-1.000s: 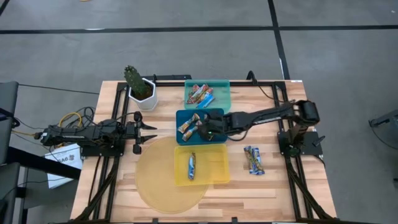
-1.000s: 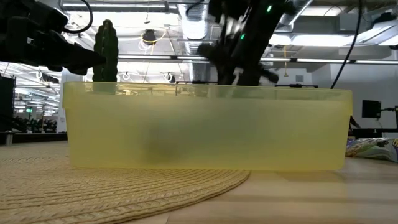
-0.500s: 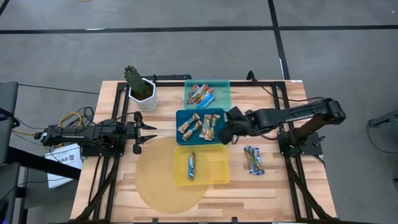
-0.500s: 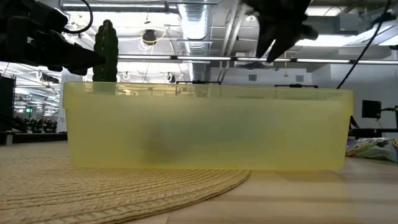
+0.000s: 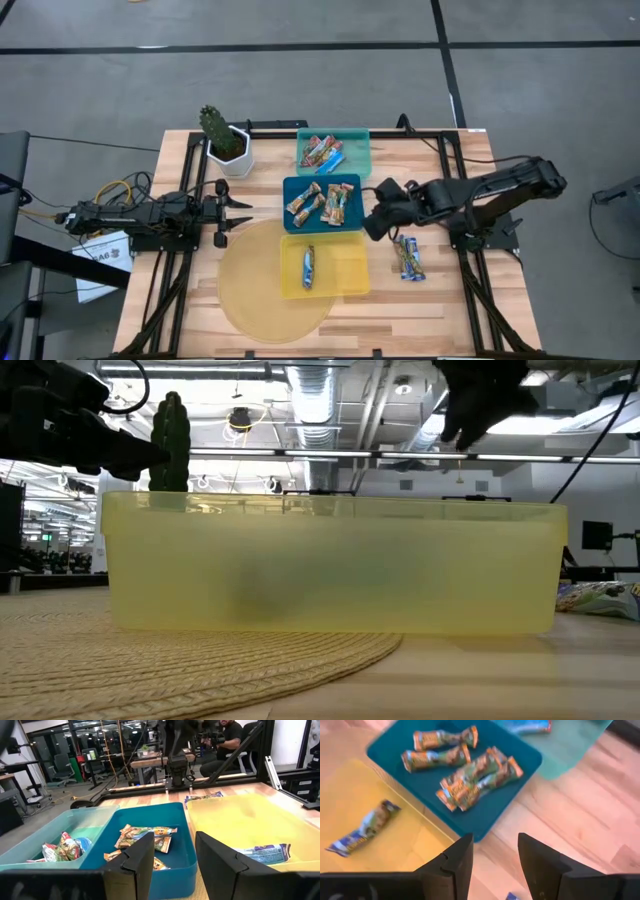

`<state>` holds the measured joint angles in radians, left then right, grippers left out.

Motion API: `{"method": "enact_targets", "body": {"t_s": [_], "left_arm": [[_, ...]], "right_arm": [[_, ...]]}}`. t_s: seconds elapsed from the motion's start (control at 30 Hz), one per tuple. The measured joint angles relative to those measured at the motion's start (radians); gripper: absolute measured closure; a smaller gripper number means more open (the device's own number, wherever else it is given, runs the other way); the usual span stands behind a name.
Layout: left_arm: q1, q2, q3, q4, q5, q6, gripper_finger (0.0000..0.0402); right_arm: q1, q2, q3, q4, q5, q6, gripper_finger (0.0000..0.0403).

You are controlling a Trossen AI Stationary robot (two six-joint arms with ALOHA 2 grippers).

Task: Pick and place Granola Bars by type
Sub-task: Put the blue granola bar into the yellow bin

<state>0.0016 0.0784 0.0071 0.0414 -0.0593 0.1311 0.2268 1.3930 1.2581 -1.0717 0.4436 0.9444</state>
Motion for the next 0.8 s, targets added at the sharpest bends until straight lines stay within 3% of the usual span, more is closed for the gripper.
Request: {"method": "enact_targets", "body": {"t_s": [0.43,0.8], "left_arm": [[0.000,0.000,0.000,0.000,0.000,0.002,0.0264],[0.000,0.000,0.000,0.000,0.000,0.009,0.0264]], "right_arm": [[0.125,-0.035,-0.337,0.100,-0.237,0.315,0.0260],[0.233,-0.030,-0.432,0.105,-0.342,0.538,0.0260]]}}
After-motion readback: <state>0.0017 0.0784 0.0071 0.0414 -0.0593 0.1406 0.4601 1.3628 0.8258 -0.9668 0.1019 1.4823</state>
